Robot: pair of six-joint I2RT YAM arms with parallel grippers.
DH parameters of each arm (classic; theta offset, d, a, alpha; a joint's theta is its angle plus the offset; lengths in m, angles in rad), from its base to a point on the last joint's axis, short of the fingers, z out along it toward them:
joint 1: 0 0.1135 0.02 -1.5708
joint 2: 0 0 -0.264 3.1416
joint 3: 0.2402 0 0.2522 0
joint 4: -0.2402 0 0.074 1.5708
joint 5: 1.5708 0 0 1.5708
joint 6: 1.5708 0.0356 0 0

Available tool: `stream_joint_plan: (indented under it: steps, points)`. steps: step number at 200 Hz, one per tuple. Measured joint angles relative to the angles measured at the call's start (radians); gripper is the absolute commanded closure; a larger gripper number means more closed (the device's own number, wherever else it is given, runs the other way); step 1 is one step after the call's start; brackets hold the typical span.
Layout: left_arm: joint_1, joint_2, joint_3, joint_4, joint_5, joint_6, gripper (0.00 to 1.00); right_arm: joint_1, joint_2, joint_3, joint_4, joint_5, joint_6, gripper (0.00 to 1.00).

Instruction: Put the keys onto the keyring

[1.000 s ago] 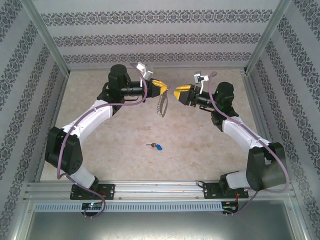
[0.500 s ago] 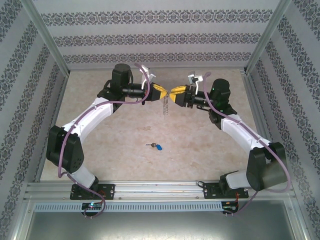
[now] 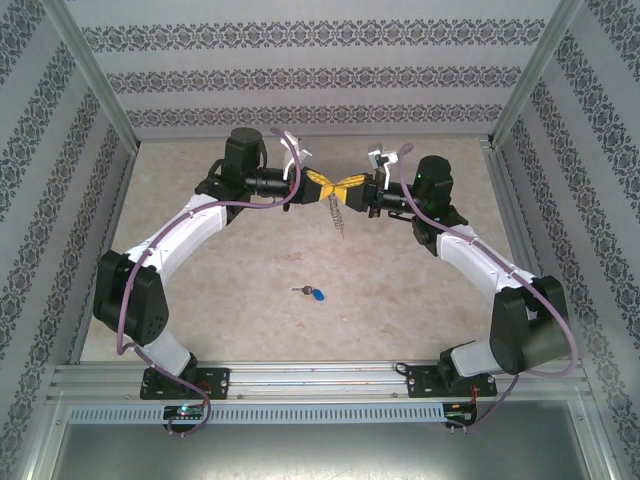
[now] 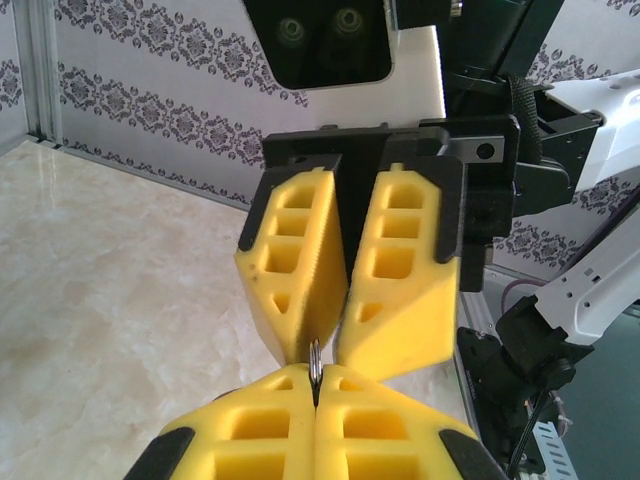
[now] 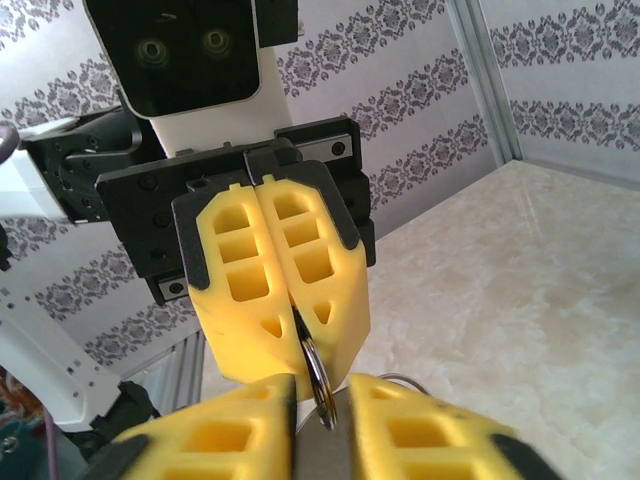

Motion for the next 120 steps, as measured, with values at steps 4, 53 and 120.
stream_joint_plan:
  steps: [4, 53, 120]
  points:
    - [0.0, 0.0, 0.0, 0.0, 0.002, 0.0, 1.0, 0.002, 0.0, 0.0, -0.002, 0.001, 0.0, 0.9]
    - [0.005, 0.003, 0.0, 0.002, 0.01, -0.005, 0.94, 0.006, 0.008, 0.005, -0.002, 0.002, 0.0, 1.0]
    - [0.004, -0.092, -0.206, 0.312, -0.224, -0.188, 0.54, -0.015, 0.006, -0.048, 0.135, 0.063, 0.076, 1.0]
